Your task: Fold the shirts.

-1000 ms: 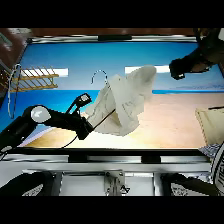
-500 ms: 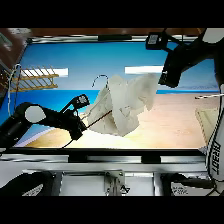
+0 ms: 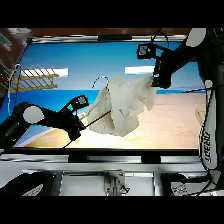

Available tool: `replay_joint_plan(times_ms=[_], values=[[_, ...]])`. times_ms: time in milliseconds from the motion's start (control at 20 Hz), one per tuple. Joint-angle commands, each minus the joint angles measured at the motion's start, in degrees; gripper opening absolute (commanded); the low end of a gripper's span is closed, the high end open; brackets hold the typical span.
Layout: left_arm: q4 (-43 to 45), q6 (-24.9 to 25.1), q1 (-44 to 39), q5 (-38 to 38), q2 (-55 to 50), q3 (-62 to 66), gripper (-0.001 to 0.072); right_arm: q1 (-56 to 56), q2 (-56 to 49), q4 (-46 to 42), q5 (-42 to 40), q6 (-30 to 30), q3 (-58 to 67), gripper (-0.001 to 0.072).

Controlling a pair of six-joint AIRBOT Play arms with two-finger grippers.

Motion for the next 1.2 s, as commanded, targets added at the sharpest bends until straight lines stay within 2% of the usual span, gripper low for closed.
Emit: replay_joint_plan(times_ms=[0, 250, 350, 400, 550, 600, 700, 750, 850, 1000, 1050, 1150], values=[[0.22, 0.98, 0.00, 0.87, 0.09, 0.07, 0.0055, 0.04, -1.70, 1.09, -1.14, -2.05, -0.02, 0.0551], [0.26, 1.36, 0.04, 3.34, 0.09, 0.04, 0.0055, 0.48, -3.54, 3.13, 0.90, -2.08, -0.02, 0.0538], [0.39, 1.31, 0.57, 8.48, 0.07, 0.07, 0.0055, 1.18, -3.52, 3.06, 4.20, -1.36, -0.02, 0.0194], [0.39, 1.27, 1.33, 11.34, 0.00, 0.07, 0.0056, 1.31, -3.52, 3.50, 5.95, 0.22, -0.02, 0.0092], [0.17, 1.14, 4.39, 15.93, -0.90, 0.04, 0.0061, 1.29, -3.21, 4.37, 6.19, 7.17, -0.02, 0.0089], [0.22, 1.16, 5.03, 16.46, -1.31, 0.04, 0.0113, 1.29, -2.99, 4.33, 5.55, 9.03, -0.02, 0.0089], [0.26, 1.16, 6.14, 17.35, -1.79, 0.02, 0.0351, 1.29, -2.60, 4.31, 5.40, 9.94, -0.02, 0.0088], [0.26, 1.18, 6.80, 18.23, -1.75, 0.04, 0.0363, 1.29, -2.32, 4.33, 5.38, 9.94, -0.02, 0.0088], [0.39, 1.18, 8.17, 20.28, -1.68, 0.07, 0.0462, 1.29, -1.49, 4.26, 5.44, 9.94, -0.02, 0.0087], [0.50, 1.16, 11.08, 21.29, -1.53, 1.01, 0.0492, 1.29, 0.37, 3.85, 5.68, 10.01, -0.02, 0.0087], [0.68, 1.16, 12.11, 21.27, -1.51, 1.90, 0.0556, 1.29, 1.03, 3.78, 5.70, 10.01, -0.02, 0.0087], [0.63, 1.11, 14.23, 21.24, -1.49, 4.00, 0.0556, 1.29, 2.45, 2.97, 5.70, 10.34, -0.02, 0.0086]])
